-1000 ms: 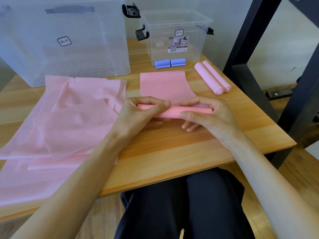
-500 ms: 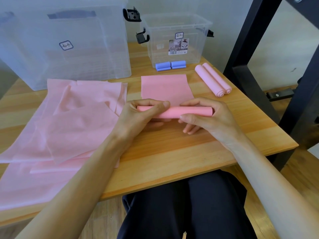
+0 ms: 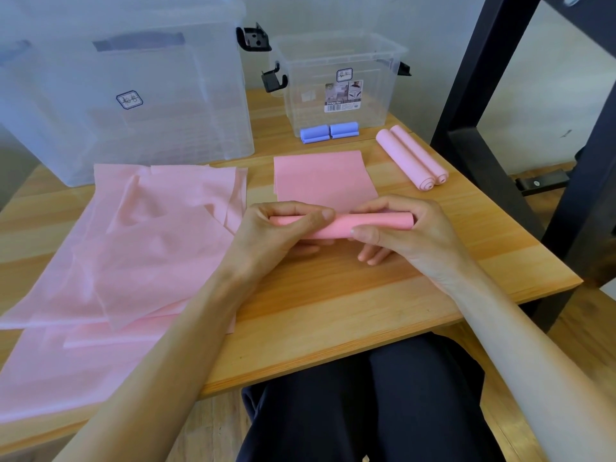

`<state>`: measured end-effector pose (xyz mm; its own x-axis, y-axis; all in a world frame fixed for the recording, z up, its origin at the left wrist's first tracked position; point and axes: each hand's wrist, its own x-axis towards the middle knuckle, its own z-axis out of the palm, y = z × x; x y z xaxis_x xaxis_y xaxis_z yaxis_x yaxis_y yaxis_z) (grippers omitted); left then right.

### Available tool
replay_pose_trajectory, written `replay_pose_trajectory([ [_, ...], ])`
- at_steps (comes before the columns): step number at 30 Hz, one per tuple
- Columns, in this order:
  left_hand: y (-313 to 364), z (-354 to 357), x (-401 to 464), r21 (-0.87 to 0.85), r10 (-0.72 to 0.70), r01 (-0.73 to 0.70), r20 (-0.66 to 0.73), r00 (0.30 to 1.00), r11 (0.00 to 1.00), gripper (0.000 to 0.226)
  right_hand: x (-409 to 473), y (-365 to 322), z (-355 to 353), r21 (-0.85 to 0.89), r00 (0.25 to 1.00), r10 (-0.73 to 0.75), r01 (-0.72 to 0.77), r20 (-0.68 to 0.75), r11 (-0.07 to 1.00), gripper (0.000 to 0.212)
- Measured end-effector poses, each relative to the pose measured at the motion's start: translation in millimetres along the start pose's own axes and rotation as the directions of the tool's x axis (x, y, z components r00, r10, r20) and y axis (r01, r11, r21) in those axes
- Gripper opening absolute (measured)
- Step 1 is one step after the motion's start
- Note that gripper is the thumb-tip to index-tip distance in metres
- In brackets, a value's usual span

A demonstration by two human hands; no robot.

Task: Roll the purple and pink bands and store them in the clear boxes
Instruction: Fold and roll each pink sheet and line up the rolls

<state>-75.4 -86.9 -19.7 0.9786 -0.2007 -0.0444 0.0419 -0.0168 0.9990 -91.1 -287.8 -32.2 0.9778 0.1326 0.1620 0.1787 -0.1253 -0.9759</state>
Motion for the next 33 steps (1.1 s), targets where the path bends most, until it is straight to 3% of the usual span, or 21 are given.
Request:
replay_pose_trajectory([
  [3,0.7,0.3,0.0,-0.01,-0.012,0.012,0.01,1.0,1.0,0.021,0.0,0.8,-0.3,-0.008,1.0,-0.011,0.011,-0.005,1.0,0.025],
  [8,0.4,-0.6,0.1,0.056,0.102,-0.102,0.0,0.995,0.993,0.018,-1.0,-0.2,-0.5,-0.012,1.0,0.01,-0.01,-0.023,1.0,0.021],
  [14,-2.4,-0.7,0.8,0.052,0.054,-0.051,-0.045,0.998,0.997,0.007,0.4,-0.1,0.6,0.015,1.0,-0.001,0.001,-0.015,1.0,0.032],
  [23,-0.6,-1.1,-0.2,0.044,0.093,-0.093,0.001,0.996,0.995,0.016,-0.8,0.0,1.2,-0.024,1.0,0.0,0.0,-0.01,1.0,0.026],
  [28,-1.5,-0.9,1.9,-0.085,0.008,-0.012,-0.041,0.999,0.996,0.016,-0.7,-0.3,0.5,-0.004,1.0,-0.012,0.012,0.018,1.0,0.037],
  [33,0.8,-1.3,0.3,-0.082,-0.01,0.013,0.029,1.0,0.997,0.026,-1.5,0.7,-1.3,0.01,1.0,-0.002,0.002,-0.006,1.0,0.028],
])
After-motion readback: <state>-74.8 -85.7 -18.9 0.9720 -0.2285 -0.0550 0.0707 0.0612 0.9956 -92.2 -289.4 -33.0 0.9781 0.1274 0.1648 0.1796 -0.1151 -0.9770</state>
